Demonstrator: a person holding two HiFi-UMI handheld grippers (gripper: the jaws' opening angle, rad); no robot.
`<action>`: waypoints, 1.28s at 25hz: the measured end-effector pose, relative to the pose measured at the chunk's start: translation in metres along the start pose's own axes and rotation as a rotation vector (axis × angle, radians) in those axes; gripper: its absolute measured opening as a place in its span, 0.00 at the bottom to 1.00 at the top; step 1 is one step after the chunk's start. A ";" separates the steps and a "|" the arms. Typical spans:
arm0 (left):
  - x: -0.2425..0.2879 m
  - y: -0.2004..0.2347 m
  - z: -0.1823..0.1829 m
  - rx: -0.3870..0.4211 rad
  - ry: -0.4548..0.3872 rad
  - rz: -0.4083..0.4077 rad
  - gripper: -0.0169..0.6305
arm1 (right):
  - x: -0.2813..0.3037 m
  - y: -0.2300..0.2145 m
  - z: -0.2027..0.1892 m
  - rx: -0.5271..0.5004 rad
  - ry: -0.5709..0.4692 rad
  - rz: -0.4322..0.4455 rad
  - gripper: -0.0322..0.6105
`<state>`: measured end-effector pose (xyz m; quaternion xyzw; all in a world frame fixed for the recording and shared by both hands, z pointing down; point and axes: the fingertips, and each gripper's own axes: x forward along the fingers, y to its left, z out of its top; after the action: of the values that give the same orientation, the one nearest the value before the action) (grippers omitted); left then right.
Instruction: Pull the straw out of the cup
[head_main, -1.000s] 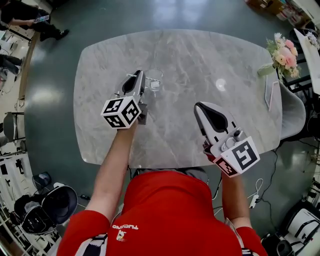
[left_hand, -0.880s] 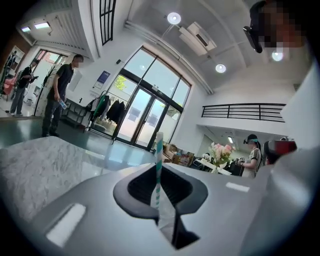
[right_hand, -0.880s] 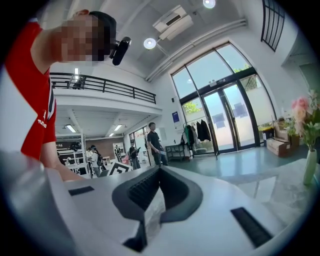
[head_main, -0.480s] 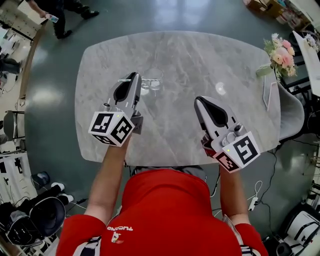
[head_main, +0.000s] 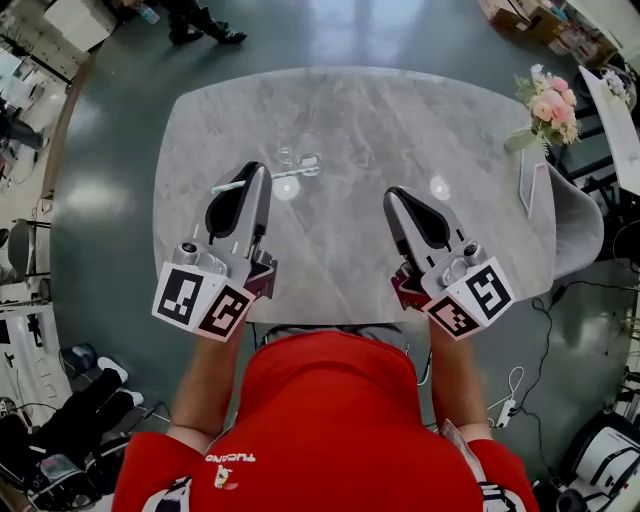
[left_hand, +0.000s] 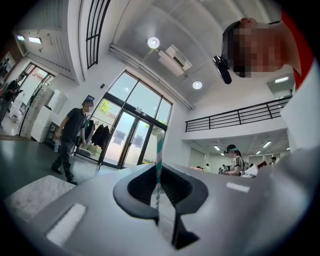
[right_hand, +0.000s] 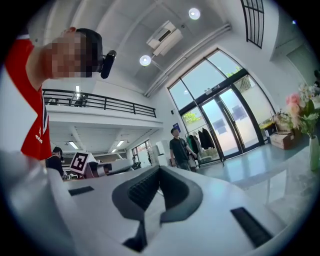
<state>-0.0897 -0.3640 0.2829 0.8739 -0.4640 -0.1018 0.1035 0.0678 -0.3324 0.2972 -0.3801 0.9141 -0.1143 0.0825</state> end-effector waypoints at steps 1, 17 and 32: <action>-0.003 -0.004 0.005 0.006 -0.009 -0.006 0.07 | -0.002 0.001 0.001 0.007 -0.008 0.002 0.05; -0.032 -0.042 0.018 0.005 -0.052 -0.045 0.07 | -0.016 0.024 0.005 0.011 -0.039 0.036 0.05; -0.033 -0.047 0.019 0.003 -0.061 -0.033 0.07 | -0.021 0.026 0.009 -0.003 -0.032 0.054 0.05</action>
<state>-0.0761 -0.3126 0.2540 0.8780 -0.4526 -0.1296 0.0863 0.0667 -0.3011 0.2827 -0.3574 0.9227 -0.1045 0.0993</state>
